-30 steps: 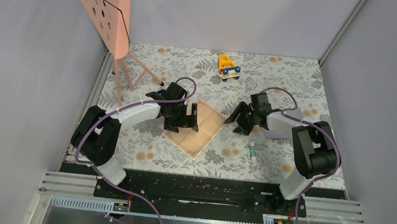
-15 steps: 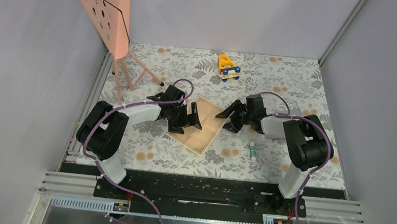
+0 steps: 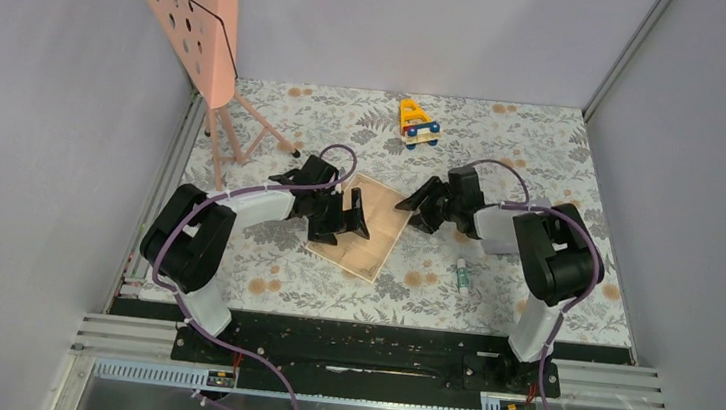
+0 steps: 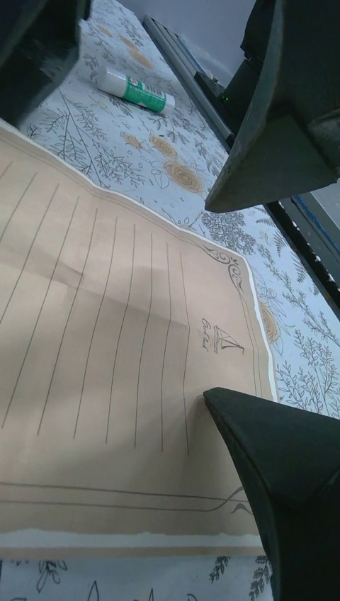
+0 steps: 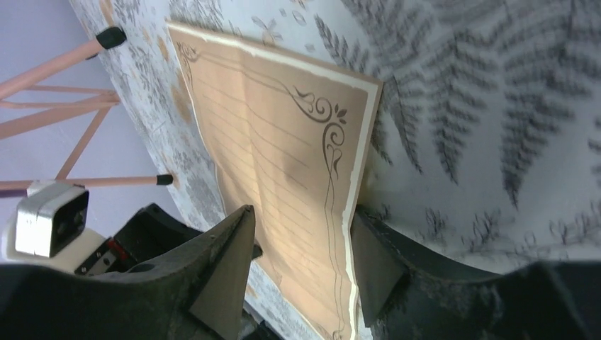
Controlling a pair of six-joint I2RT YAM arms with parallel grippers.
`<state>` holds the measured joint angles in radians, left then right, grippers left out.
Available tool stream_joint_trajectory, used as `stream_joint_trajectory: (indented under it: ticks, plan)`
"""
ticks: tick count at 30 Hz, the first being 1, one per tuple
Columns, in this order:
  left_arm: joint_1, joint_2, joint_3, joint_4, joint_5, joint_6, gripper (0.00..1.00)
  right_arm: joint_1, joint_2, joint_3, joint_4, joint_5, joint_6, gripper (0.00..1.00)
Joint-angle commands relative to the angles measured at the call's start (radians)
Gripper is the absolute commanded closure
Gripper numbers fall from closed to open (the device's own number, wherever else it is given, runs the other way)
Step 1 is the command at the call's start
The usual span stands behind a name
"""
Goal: Place the letter into the envelope and seal it
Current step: Fold the letter at the center of the board.
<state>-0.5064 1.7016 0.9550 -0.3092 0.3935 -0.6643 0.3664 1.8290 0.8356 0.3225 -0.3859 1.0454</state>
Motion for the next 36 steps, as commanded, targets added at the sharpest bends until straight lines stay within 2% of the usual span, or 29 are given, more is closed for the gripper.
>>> stream_joint_trajectory:
  ticks: [1, 3, 6, 9, 17, 21, 24, 27, 33, 36]
  plan:
    - [-0.003, 0.027, -0.038, -0.032, 0.016, 0.059, 0.01, -0.006, 0.060, 0.091, -0.030, 0.058, -0.057, 0.43]
    - [-0.002, 0.023, -0.038, -0.041, 0.014, 0.067, 0.01, -0.006, 0.078, 0.098, -0.021, 0.053, -0.049, 0.56]
    - [-0.002, 0.015, -0.033, -0.048, 0.020, 0.071, 0.01, -0.006, 0.059, 0.071, -0.001, 0.062, -0.039, 0.83]
    - [0.000, 0.000, -0.030, -0.024, 0.079, 0.060, 0.01, -0.006, 0.006, 0.030, -0.019, 0.081, -0.064, 1.00]
    - [0.001, -0.006, 0.062, -0.022, 0.154, 0.025, 0.01, -0.002, -0.196, -0.171, -0.055, 0.084, -0.117, 1.00]
    - [-0.002, 0.011, 0.047, 0.174, 0.337, -0.127, 0.02, 0.003, -0.320, -0.286, -0.115, 0.157, -0.105, 1.00]
    - [-0.014, 0.033, 0.052, 0.269, 0.405, -0.205, 0.03, 0.004, -0.389, -0.367, -0.108, 0.210, -0.071, 1.00]
    - [-0.039, 0.052, 0.076, 0.300, 0.443, -0.241, 0.04, 0.003, -0.397, -0.399, -0.079, 0.221, -0.048, 1.00]
    - [-0.109, 0.120, 0.109, 0.284, 0.511, -0.262, 0.06, 0.005, -0.323, -0.353, -0.053, 0.214, -0.038, 1.00]
    - [-0.123, 0.151, 0.101, 0.269, 0.492, -0.254, 0.06, 0.005, -0.294, -0.327, -0.043, 0.211, -0.031, 1.00]
